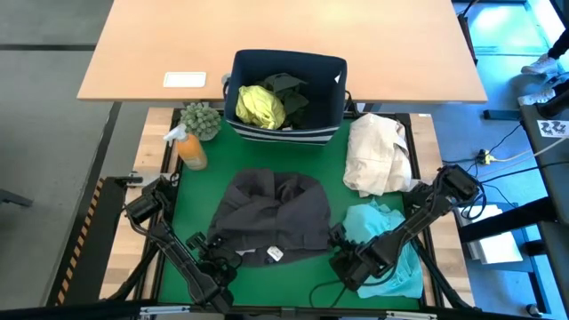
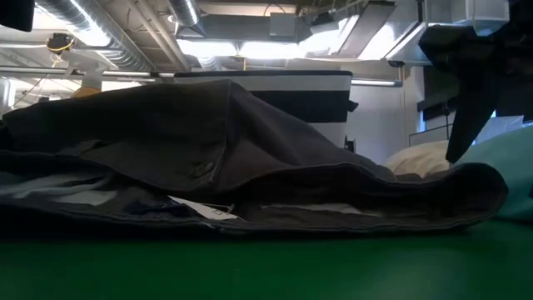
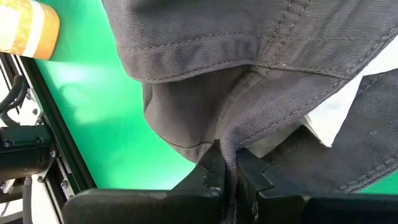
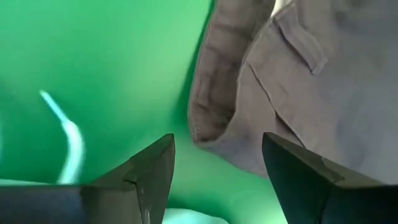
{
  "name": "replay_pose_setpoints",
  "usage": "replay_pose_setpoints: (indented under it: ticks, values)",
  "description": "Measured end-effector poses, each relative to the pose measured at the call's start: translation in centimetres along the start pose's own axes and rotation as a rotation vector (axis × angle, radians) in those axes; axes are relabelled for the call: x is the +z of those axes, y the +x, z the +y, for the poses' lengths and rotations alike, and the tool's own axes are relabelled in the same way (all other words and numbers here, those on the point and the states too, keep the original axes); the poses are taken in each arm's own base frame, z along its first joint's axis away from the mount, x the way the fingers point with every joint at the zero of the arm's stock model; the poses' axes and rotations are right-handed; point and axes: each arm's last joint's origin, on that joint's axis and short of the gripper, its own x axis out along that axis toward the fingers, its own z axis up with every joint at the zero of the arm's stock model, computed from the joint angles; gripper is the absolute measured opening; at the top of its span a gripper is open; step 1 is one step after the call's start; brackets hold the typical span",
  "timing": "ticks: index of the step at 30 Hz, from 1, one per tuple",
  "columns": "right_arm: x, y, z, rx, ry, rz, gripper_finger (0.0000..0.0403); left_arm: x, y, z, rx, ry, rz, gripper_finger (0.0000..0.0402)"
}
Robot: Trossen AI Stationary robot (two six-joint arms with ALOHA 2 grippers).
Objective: Fold laundry
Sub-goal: Fold the black shorts
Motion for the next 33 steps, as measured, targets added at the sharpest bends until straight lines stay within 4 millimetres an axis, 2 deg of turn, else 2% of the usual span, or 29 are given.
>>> replay_pose_setpoints:
  ticks: [7, 24, 26, 28, 33]
  values:
    - [-1.2, 1.1, 0.3, -0.091, -0.064, 0.010, 0.0241, -0.1, 0.0, 0.0, 0.001, 0.000, 0.022, 0.0000]
    - [-0.7, 1.6, 0.4, -0.153, -0.195, -0.092, 0.0236, -0.1, 0.0, 0.0, 0.003, 0.002, 0.020, 0.0000]
    - [-0.6, 1.6, 0.4, -0.155, -0.196, -0.102, 0.0217, -0.1, 0.0, 0.0, 0.003, 0.002, 0.019, 0.0000]
    - [-0.4, 1.6, 0.4, -0.158, -0.192, -0.122, 0.0179, 0.0, 0.0, 0.0, 0.003, 0.003, 0.018, 0.0000]
    - [-0.2, 1.6, 0.4, -0.160, -0.188, -0.134, 0.0040, 0.0, 0.0, 0.0, 0.002, 0.027, 0.000, 0.0000]
